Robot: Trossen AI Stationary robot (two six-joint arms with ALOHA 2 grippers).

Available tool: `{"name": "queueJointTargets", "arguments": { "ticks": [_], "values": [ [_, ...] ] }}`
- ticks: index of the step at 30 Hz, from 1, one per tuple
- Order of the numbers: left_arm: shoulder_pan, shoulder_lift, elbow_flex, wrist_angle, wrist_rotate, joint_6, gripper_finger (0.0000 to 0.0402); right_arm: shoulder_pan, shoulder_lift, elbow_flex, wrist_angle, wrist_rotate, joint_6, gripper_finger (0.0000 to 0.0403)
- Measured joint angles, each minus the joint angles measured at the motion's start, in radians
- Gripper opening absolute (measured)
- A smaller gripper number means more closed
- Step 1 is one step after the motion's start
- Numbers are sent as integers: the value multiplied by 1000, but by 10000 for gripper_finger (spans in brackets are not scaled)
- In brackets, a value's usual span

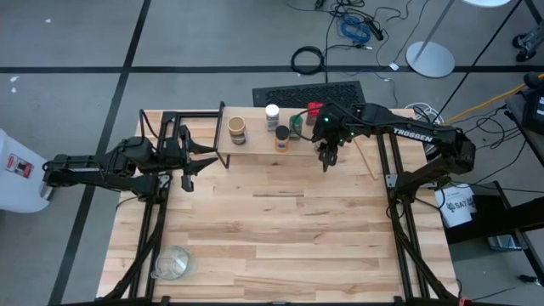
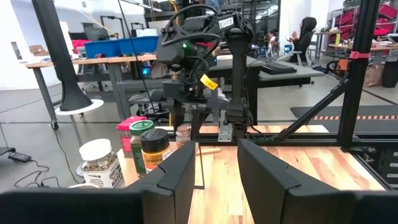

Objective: Shelf spices
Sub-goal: Remove the brown seasoning bottle from the shelf

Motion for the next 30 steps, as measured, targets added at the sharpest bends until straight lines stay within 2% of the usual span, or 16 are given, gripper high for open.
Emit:
{"name": "queueJointTargets", "arguments": {
  "ticks": [9,16,24,30],
  "values": [
    [0,0,0,0,0,0,129,80,-17,2,7,-52,68,167],
    [0,0,0,-6,0,0,129,188,-37,3,3,-68,160,167],
    [0,0,0,-32,0,0,129,437,-45,3,-71,-96,390,167],
    [0,0,0,-34,0,-6,129,665,-45,3,-94,56,573,167]
  ]
}}
